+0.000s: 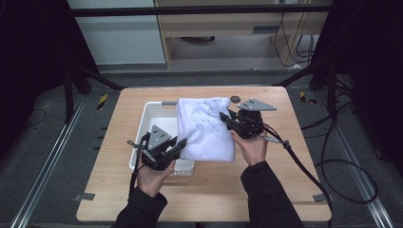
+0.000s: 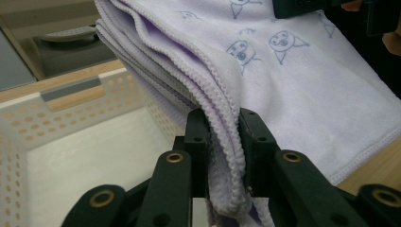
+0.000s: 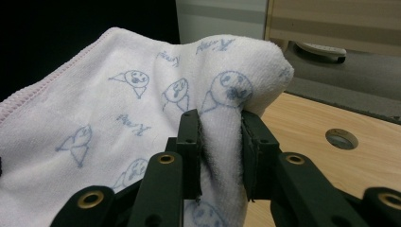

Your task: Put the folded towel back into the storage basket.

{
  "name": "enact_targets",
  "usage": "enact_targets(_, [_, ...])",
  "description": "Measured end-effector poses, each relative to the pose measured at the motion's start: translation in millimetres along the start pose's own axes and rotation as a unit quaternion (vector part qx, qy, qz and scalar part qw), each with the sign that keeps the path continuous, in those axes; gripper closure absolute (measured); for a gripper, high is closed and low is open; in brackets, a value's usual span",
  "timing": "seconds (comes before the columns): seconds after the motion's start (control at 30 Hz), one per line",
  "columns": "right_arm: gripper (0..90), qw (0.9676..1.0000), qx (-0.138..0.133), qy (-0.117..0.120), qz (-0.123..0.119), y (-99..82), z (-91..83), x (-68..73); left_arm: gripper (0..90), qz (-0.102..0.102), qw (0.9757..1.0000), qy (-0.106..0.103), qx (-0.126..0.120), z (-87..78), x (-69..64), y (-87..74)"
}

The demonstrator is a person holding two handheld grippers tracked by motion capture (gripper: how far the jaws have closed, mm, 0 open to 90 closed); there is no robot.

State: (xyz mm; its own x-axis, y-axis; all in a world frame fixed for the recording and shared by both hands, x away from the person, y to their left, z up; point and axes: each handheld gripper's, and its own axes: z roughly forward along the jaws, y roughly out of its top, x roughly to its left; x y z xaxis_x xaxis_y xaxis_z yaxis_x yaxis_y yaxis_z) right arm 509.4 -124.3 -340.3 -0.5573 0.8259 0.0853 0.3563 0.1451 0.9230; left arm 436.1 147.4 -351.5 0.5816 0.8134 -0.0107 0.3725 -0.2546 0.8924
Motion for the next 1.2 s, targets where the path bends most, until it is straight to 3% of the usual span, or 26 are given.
enact_targets(0.37, [72.1, 0.9998, -0.001, 0.015, -0.01, 11.8, 28.7, 21.3, 74.4, -0.014, 0.9997, 0.017, -0.006, -15.0, 28.9, -5.1])
enact_targets(1.0, [72.1, 0.9995, 0.003, 0.024, -0.019, 22.4, 62.3, 48.9, 74.5, -0.022, 0.9987, 0.045, -0.004, -29.7, 58.3, -14.1])
enact_targets(1.2, [72.0, 0.9993, 0.002, 0.032, -0.016, 24.7, 75.2, 59.6, 74.5, -0.034, 0.998, 0.054, -0.007, -36.1, 71.3, -18.7])
